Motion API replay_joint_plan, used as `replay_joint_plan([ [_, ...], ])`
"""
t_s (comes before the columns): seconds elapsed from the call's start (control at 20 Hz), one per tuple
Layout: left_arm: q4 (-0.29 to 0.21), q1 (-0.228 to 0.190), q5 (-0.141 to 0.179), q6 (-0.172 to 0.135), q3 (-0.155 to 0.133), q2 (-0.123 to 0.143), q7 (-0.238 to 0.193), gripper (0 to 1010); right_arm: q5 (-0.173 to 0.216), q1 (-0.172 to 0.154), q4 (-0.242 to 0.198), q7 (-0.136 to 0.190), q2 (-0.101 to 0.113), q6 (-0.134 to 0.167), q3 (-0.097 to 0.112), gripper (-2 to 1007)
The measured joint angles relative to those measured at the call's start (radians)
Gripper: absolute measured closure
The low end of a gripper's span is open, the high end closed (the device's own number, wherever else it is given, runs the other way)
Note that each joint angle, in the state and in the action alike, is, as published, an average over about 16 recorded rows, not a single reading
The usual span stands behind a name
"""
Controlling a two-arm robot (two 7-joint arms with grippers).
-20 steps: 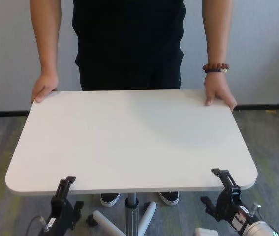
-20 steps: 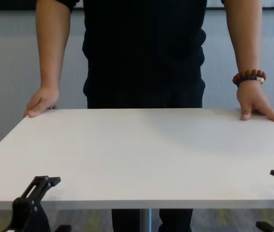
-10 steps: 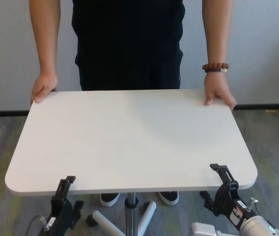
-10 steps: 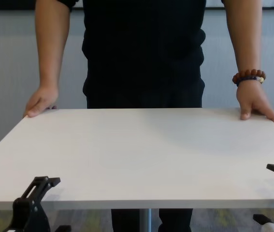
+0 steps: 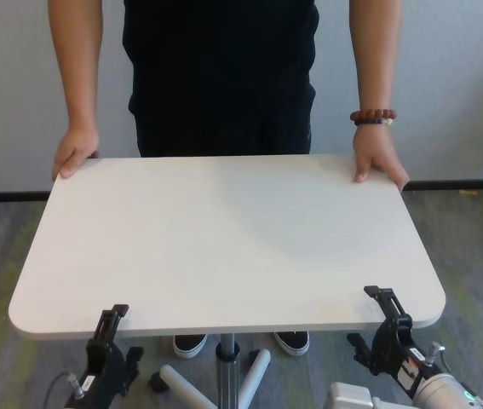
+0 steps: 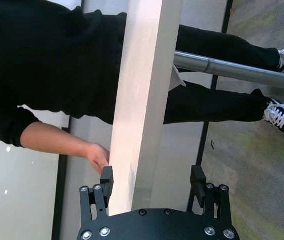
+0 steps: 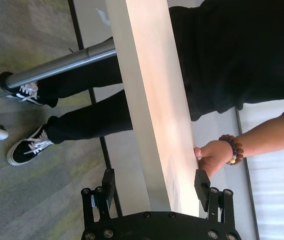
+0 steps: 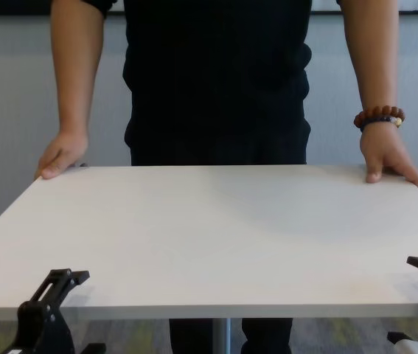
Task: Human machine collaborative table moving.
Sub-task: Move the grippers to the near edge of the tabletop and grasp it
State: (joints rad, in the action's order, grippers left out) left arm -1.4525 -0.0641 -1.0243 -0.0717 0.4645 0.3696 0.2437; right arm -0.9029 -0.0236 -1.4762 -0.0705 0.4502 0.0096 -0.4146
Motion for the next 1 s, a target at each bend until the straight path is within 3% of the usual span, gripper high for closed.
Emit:
replay_joint_plan([
  [1.0,-0.007,-0.005,0.013,0.001,-0.015,0.003,0.000,9,0.005,0.018,0.029,-0.019,-0.012,0.001,0.000,0],
])
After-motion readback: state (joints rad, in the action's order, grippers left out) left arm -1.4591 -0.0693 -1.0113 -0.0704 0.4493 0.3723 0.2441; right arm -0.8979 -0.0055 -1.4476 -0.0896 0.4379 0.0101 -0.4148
